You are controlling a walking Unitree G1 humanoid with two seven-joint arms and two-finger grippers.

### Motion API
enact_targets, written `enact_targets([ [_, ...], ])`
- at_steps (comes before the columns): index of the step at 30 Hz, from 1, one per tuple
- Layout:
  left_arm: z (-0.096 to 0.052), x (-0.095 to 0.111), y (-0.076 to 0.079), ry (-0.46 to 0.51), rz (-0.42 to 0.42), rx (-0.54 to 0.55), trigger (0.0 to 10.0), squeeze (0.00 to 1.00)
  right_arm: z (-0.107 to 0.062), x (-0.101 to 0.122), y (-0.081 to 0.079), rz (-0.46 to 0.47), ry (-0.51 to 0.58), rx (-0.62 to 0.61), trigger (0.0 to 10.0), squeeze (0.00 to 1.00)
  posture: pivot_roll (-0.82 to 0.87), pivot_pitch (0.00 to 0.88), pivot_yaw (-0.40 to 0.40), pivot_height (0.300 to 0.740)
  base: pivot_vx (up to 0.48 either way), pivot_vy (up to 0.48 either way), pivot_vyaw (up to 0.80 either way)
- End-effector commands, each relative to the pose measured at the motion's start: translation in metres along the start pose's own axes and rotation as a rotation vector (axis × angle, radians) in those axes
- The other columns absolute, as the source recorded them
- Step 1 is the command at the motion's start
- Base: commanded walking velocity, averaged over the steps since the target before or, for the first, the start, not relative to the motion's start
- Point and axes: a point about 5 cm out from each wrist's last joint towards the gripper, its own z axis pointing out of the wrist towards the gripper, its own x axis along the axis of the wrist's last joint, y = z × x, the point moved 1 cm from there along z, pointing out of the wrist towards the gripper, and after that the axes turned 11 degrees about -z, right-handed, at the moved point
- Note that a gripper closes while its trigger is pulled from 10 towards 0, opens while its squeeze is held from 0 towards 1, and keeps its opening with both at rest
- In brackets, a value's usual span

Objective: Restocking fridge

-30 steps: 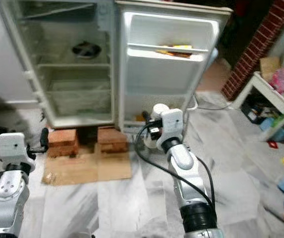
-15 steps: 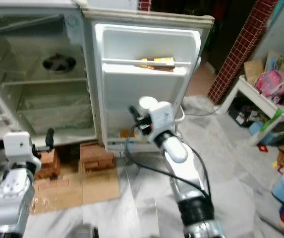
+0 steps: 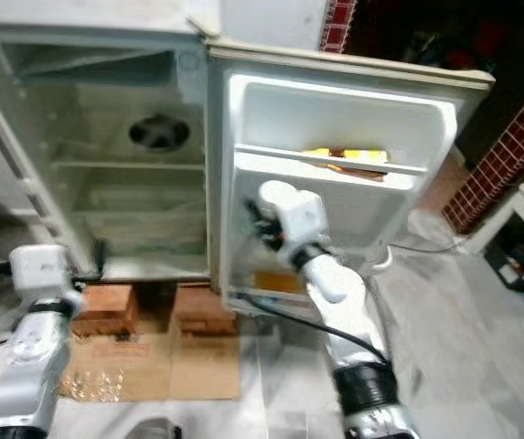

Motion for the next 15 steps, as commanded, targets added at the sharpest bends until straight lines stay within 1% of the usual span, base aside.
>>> enact_targets([
  [1,-0.002,-0.005,0.009,-0.027,-0.011,-0.025,10.0,0.00,-0.003,0.005,0.016,-0.022,0.025,-0.044,10.0,0.00,0.05,0.000,-0.068,0.716,0.000,0.000,0.00],
  [4,-0.002,-0.005,0.011,-0.028,-0.012,-0.034,10.0,0.00,0.000,0.011,0.018,-0.035,0.051,-0.046,10.0,0.00,0.06,0.000,-0.072,0.716,0.000,0.000,0.00],
  [8,-0.003,-0.003,0.014,-0.012,-0.013,-0.069,10.0,0.00,0.012,0.025,0.024,-0.053,0.106,-0.068,10.0,0.00,0.06,0.000,-0.072,0.716,0.000,0.000,0.00],
  [12,-0.003,-0.002,0.015,-0.010,-0.015,-0.075,10.0,0.00,0.031,0.048,0.035,-0.076,0.187,-0.103,10.0,0.00,0.07,0.000,-0.073,0.716,0.000,0.000,0.00],
  [15,-0.003,-0.002,0.016,-0.011,-0.013,-0.077,10.0,0.00,0.051,0.071,0.043,-0.087,0.262,-0.126,10.0,0.00,0.07,0.000,-0.075,0.716,0.000,0.000,0.00],
])
